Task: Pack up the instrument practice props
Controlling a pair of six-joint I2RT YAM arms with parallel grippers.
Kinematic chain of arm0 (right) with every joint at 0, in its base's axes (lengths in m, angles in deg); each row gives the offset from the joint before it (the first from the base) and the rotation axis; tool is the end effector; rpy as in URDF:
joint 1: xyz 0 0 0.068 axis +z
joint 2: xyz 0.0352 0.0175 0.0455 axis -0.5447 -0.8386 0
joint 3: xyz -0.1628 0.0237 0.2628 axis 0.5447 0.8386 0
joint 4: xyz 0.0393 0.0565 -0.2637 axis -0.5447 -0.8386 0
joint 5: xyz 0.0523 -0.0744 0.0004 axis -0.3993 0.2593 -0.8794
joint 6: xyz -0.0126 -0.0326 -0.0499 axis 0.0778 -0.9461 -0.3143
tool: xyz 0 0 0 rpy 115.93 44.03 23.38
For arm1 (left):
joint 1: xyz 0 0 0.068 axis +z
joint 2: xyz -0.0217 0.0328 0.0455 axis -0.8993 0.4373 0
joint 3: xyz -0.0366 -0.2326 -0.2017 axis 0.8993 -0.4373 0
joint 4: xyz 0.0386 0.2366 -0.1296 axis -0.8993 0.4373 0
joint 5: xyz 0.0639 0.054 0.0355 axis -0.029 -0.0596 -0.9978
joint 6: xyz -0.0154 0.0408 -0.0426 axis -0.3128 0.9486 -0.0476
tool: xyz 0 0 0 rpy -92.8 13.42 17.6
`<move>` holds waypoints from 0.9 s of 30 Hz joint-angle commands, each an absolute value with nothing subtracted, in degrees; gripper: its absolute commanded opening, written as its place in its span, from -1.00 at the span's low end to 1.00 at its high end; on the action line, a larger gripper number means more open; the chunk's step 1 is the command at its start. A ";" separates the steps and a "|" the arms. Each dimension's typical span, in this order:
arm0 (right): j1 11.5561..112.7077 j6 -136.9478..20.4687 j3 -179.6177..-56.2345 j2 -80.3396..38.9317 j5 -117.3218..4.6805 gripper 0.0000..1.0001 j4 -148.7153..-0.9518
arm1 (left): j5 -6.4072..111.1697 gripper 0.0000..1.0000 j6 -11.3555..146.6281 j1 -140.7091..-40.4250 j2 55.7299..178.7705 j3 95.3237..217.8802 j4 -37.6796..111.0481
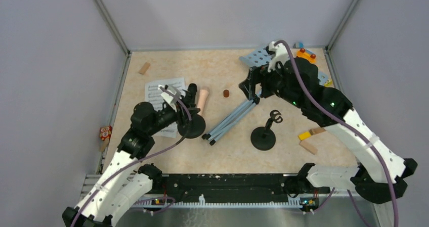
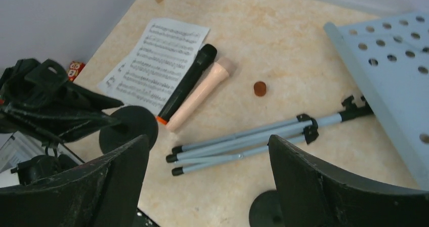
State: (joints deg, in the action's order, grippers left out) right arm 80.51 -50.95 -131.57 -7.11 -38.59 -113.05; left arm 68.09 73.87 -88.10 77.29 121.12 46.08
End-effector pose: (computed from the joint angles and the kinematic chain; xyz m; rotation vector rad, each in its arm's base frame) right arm 0.1641 0.1672 0.5091 -0.4271 1.8553 0.5755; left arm 0.1240 -0.0756 0.3421 0.5930 1.6154 -0.7327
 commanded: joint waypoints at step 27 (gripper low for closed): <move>80.82 -47.91 -118.24 16.63 -31.34 0.72 -121.91 | 35.76 -0.84 78.77 -135.35 121.86 110.87 -20.02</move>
